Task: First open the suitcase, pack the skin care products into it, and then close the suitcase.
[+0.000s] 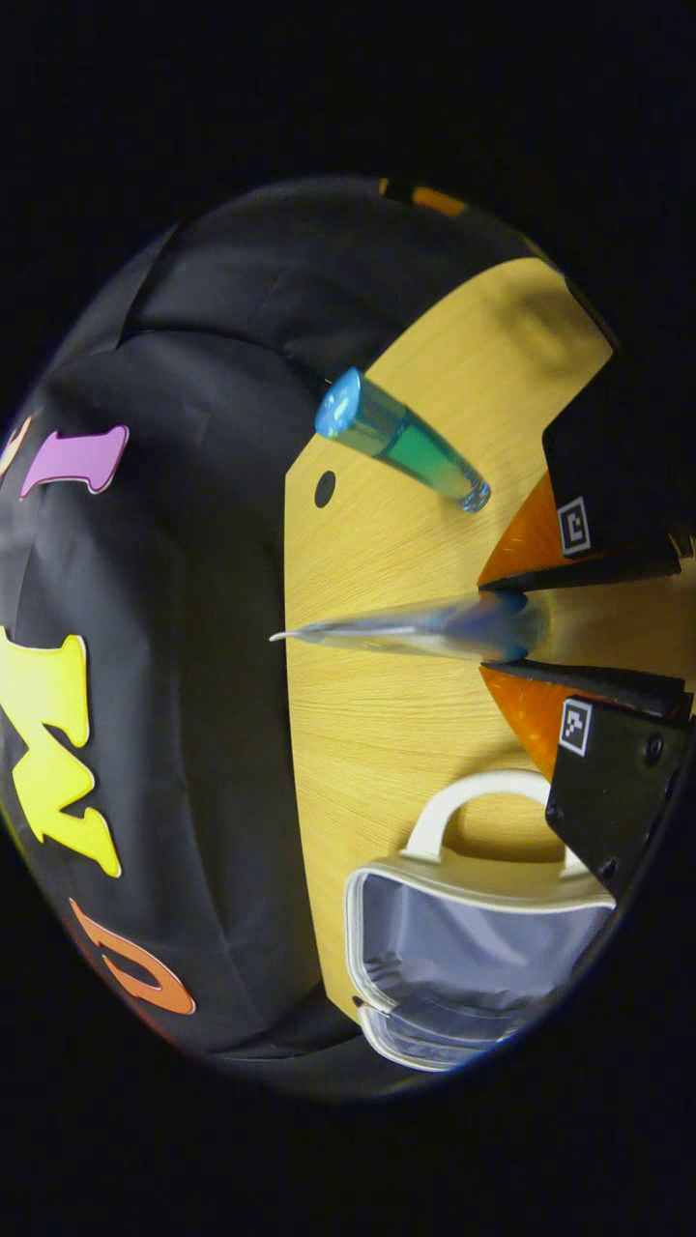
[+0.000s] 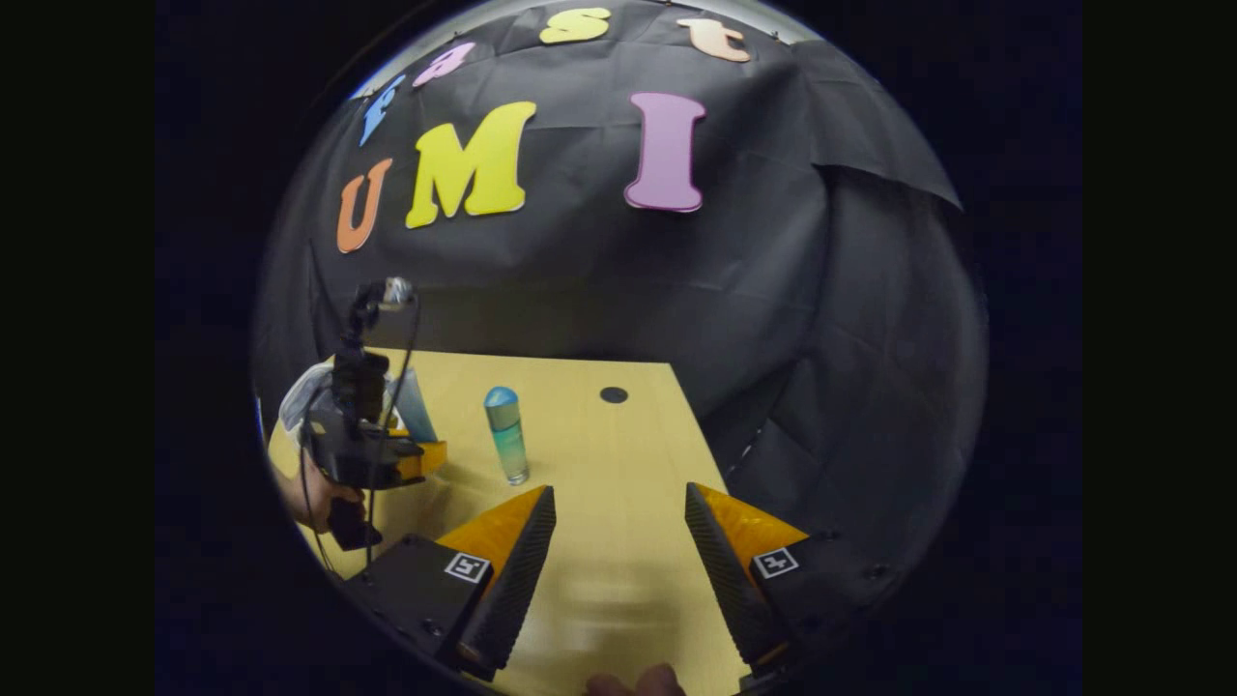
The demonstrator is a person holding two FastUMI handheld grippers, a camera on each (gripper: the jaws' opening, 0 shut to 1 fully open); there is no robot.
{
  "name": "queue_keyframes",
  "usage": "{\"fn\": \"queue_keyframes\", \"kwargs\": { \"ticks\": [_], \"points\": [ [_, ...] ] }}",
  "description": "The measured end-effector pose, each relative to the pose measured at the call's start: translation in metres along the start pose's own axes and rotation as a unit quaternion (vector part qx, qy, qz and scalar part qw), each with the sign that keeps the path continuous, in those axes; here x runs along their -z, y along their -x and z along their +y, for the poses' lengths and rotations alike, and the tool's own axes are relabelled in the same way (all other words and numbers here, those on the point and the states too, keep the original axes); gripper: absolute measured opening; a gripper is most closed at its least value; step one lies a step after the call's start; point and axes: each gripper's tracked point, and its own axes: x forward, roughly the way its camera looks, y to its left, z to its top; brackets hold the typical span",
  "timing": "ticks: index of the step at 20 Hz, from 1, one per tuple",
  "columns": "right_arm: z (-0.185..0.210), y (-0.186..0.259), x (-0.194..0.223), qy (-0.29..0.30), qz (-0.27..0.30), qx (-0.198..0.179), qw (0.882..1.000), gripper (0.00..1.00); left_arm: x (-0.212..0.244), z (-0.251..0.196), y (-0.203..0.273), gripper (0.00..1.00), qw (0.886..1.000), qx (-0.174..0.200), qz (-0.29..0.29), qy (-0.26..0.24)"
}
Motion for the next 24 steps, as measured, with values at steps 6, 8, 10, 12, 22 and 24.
{"fn": "queue_keyframes", "kwargs": {
  "ticks": [6, 8, 10, 12, 22, 24],
  "points": [
    [0.082, -0.075, 0.011, -0.03, 0.013, -0.077, 0.997, 0.78, -0.001, 0.043, 0.1, 0.4, 0.999, -0.036, -0.004, 0.032],
    [0.1, -0.107, 0.011, -0.036, 0.014, -0.082, 0.996, 0.8, -0.002, 0.07, 0.125, 0.4, 0.997, -0.063, -0.006, 0.043],
    [0.11, -0.136, 0.016, -0.042, 0.023, -0.083, 0.995, 0.8, -0.001, 0.096, 0.144, 0.4, 0.994, -0.09, -0.012, 0.055],
    [0.115, -0.161, 0.022, -0.038, 0.029, -0.081, 0.996, 0.77, 0.005, 0.125, 0.162, 0.4, 0.991, -0.117, -0.013, 0.07],
    [0.116, -0.193, 0.032, -0.012, 0.042, -0.065, 0.997, 0.42, 0.004, 0.212, 0.197, 0.4, 0.977, -0.19, -0.017, 0.101],
    [0.114, -0.191, 0.033, 0.0, 0.048, -0.061, 0.997, 0.39, -0.004, 0.219, 0.193, 0.4, 0.977, -0.185, -0.02, 0.108]
  ]
}}
